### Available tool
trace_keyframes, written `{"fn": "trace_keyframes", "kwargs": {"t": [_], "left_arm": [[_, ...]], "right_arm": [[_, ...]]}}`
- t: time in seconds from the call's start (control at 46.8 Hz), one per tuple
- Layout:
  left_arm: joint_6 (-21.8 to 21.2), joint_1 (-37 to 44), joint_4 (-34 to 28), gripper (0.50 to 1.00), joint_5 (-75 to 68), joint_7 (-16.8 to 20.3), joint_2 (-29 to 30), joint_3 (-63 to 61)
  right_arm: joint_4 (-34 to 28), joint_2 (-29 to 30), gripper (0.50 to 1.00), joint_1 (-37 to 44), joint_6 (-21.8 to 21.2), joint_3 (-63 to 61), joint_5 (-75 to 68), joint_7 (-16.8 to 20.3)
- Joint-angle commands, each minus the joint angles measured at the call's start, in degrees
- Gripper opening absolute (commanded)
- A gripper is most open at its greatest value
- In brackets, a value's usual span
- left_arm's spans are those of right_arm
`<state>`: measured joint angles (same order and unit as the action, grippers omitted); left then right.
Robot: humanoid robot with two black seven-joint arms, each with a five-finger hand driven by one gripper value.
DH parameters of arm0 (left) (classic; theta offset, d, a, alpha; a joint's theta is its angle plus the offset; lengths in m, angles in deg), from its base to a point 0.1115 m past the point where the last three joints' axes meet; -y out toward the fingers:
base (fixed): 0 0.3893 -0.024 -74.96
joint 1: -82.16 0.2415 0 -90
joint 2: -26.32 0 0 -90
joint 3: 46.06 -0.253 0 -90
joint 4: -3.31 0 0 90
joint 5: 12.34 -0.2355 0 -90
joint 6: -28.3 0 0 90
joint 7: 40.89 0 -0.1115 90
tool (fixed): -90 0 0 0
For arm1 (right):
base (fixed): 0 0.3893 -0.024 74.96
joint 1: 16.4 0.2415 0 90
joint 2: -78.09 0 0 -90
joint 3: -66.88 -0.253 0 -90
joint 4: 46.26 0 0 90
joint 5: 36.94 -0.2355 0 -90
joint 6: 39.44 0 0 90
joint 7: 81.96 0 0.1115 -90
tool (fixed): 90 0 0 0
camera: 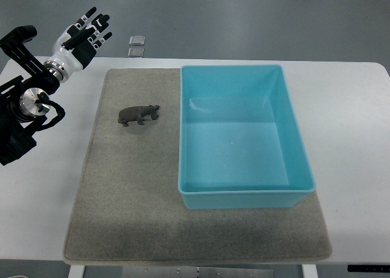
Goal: Place brown hippo in blue box with left hand
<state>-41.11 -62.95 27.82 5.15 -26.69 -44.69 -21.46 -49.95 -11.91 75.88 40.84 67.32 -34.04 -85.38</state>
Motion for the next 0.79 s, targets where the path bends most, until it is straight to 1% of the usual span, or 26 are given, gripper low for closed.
{"fn": "trace_keyframes", "kwargs": {"t": [0.0, 0.278, 0.427, 0.513, 0.62, 0.705, 0.769], "left_arm": [[0.0, 0.0, 0.1, 1.000, 0.0, 0.0, 0.0, 0.0], [1.1, -0.1, 0.6, 0.999, -0.7, 0.0, 1.3, -0.3], [4.5, -1.0, 1.3, 0.999, -4.5, 0.0, 2.9, -0.6], [6.5, -1.1, 2.6, 0.999, -7.8, 0.6, 4.3, -0.2], [6.7, -1.1, 4.7, 0.996, -9.2, 1.9, 6.5, -0.3], [6.9, -1.4, 6.9, 0.996, -9.9, 2.1, 8.3, -0.7], [6.9, -1.5, 8.4, 0.996, -13.0, 2.0, 9.6, -0.9]], "right_arm": [[0.0, 0.0, 0.936, 0.0, 0.0, 0.0, 0.0, 0.0], [0.0, 0.0, 0.936, 0.0, 0.0, 0.0, 0.0, 0.0], [0.0, 0.0, 0.936, 0.0, 0.0, 0.0, 0.0, 0.0], [0.0, 0.0, 0.936, 0.0, 0.0, 0.0, 0.0, 0.0], [0.0, 0.0, 0.936, 0.0, 0.0, 0.0, 0.0, 0.0], [0.0, 0.0, 0.936, 0.0, 0.0, 0.0, 0.0, 0.0], [0.0, 0.0, 0.936, 0.0, 0.0, 0.0, 0.0, 0.0]]}}
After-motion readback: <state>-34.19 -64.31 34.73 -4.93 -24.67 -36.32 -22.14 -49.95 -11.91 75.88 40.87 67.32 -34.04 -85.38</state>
